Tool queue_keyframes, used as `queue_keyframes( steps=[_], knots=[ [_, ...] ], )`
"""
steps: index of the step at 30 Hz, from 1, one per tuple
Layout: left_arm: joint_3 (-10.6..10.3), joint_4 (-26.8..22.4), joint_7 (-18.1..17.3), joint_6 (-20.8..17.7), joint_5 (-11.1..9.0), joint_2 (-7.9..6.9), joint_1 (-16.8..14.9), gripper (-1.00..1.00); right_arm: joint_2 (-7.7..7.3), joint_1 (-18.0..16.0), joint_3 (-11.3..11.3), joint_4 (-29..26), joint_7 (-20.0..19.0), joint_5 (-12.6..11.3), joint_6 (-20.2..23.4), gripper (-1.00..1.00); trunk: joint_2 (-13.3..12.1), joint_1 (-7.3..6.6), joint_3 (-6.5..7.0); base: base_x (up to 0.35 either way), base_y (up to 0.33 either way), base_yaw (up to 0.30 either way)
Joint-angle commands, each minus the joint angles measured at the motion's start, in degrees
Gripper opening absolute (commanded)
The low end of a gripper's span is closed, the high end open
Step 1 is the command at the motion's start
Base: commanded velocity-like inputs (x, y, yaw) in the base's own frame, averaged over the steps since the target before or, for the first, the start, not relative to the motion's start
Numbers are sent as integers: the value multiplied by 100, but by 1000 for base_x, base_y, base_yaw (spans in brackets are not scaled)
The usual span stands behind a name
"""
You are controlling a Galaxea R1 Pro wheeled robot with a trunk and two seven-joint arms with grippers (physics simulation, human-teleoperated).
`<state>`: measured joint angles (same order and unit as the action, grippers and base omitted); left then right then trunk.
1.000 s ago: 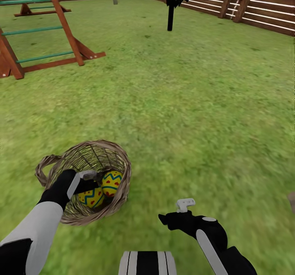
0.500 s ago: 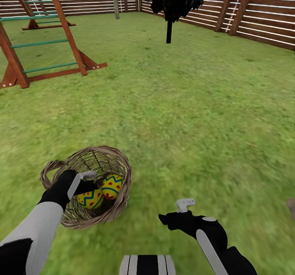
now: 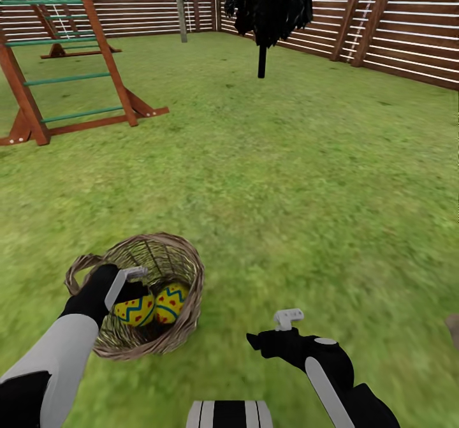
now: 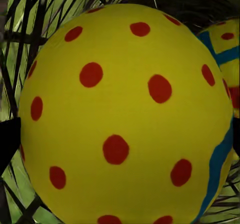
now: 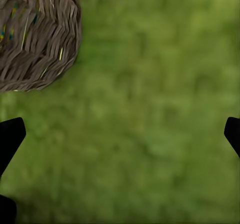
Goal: Take the three Easter eggs out of the wicker basket on the lawn in the garden, then place them on the lawn next to a single tree (choose any tree) so that all three eggs are next to the same tree and none are left in the basket.
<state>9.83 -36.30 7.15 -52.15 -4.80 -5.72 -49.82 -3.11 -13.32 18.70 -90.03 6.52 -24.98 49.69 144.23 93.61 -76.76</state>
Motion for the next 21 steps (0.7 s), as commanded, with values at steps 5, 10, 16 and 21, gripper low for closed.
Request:
queue_keyframes(
  steps=[5,10,16,21],
  knots=[
    [4,8,49,-23,-27,1,-2,-100,-5,-4,11,-6,60,-62,14,100,-5,-14,107,0,0,0],
    [5,17,43,-47,-6,1,-2,-100,-5,-3,9,-6,60,-61,14,100,-12,-26,218,0,0,0],
    [23,28,22,-548,-7,-2,-5,-100,-5,-2,3,-6,60,-63,14,100,-20,-42,351,0,0,0],
    [28,27,-15,-780,-12,-7,-9,-100,-5,-4,2,-6,60,-65,14,100,-27,-55,462,0,0,0]
  ],
)
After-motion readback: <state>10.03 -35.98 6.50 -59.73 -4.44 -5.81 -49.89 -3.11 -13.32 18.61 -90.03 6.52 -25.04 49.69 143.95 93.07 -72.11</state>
